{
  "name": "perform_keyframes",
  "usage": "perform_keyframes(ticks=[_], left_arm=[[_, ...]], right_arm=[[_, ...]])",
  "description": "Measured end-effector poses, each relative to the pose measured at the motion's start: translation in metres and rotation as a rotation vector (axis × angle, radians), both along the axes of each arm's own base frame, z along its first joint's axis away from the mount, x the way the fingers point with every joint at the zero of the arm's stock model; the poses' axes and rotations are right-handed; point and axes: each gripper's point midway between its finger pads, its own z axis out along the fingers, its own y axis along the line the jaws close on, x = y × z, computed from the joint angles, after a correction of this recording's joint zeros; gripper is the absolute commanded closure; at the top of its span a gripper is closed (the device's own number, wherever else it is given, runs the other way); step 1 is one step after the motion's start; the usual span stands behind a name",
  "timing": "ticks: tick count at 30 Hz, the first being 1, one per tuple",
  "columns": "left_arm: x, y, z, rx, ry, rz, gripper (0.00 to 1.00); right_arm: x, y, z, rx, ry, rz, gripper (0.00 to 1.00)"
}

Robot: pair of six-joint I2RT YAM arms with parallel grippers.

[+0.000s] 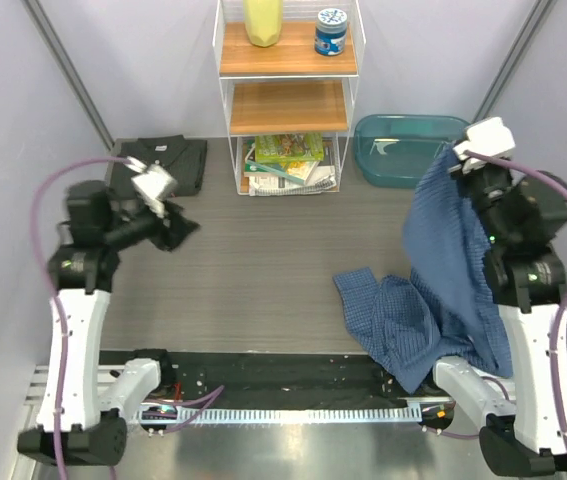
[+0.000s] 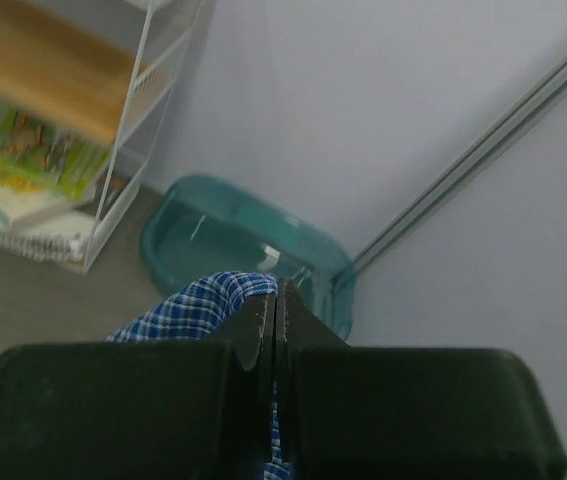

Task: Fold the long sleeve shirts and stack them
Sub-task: Flatten the shirt out

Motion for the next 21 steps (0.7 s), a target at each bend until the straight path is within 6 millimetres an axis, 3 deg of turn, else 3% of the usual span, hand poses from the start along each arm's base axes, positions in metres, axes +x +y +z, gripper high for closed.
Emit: perform_keyframes(ticks=[2, 4, 7, 13, 16, 21], left_arm=[[-0.011, -0.03, -0.059, -0.016, 0.166, -0.091, 0.28], [-0.036, -0.068, -0.092, 0.006, 0.257, -0.218, 0.23], [-0.062, -0.109, -0.106, 0.066, 0.248, -0.349, 0.25], [-0.071, -0.185, -0.124, 0.172, 0.183, -0.436, 0.22], [-0.066, -0.212, -0.15, 0.177, 0.238, -0.403, 0.19], [-0.058, -0.238, -0.182, 0.059, 0.36, -0.316, 0.22]], right_arm=[[0.01, 0.0, -0.051, -0.007, 0.128, -0.003, 0.99], [0.006, -0.001, -0.063, 0.003, 0.164, -0.009, 0.99], [-0.01, -0.001, -0.039, 0.038, 0.085, -0.005, 0.99], [-0.042, -0.004, 0.012, 0.077, -0.102, -0.003, 0.99], [-0.045, -0.005, 0.021, 0.081, -0.133, -0.004, 0.99], [-0.037, -0.004, 0.02, 0.082, -0.119, -0.003, 0.99]])
